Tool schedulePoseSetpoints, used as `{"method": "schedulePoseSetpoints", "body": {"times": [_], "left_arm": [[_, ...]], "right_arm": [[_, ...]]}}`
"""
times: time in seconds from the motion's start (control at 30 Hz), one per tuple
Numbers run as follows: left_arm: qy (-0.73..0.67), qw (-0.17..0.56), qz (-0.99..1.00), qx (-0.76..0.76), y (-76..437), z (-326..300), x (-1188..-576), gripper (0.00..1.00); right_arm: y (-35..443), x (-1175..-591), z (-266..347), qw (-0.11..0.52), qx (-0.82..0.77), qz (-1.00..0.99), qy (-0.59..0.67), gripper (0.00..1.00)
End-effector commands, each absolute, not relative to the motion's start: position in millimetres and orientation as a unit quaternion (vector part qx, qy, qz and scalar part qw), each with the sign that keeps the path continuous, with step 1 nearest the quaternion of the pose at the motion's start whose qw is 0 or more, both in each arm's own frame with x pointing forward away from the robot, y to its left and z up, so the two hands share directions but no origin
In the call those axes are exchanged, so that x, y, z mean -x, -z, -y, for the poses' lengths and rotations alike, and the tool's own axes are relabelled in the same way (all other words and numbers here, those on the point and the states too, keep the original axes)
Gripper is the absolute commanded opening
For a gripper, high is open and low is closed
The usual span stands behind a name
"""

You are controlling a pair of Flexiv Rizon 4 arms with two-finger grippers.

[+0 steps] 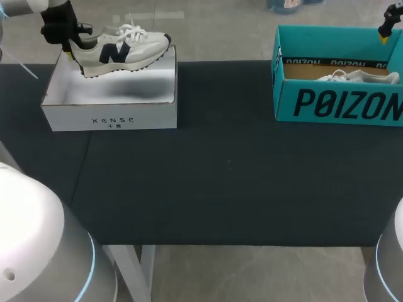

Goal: Take the shoe out of the shoebox, open the shoe tongue, remove and reinsert the insole, then place the shoe into the shoebox

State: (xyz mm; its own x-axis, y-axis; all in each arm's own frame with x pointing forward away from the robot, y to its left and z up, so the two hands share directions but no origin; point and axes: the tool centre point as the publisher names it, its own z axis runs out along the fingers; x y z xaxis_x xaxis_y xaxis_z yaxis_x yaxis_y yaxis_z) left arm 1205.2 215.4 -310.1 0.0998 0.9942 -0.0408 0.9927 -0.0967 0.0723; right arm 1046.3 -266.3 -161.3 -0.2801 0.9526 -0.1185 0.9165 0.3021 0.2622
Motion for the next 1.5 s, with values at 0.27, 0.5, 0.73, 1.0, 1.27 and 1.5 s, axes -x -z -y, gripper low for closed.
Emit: {"method": "schedulePoseSetpoints", "body": {"times": [0.27,0.5,0.73,1.0,1.27,1.5], "left_arm": [[-0.118,0.071,-0.669,-0.731,249,-167,-1120,0.00],[-0.082,0.099,-0.651,-0.748,239,-145,-1086,0.00],[-0.082,0.099,-0.651,-0.748,239,-145,-1086,0.00],[-0.082,0.099,-0.651,-0.748,239,-145,-1086,0.00],[-0.081,0.096,-0.643,-0.755,238,-137,-1081,0.00],[-0.059,0.087,-0.630,-0.769,240,-106,-1048,0.00]], "right_arm": [[161,-1046,266,0.127,-0.587,-0.797,-0.071,1.00],[161,-1046,266,0.127,-0.587,-0.797,-0.071,1.00],[161,-1046,266,0.127,-0.587,-0.797,-0.071,1.00],[161,-1046,266,0.127,-0.587,-0.797,-0.071,1.00],[161,-1046,266,0.127,-0.587,-0.797,-0.071,1.00],[161,-1046,266,0.127,-0.587,-0.797,-0.071,1.00]]}}
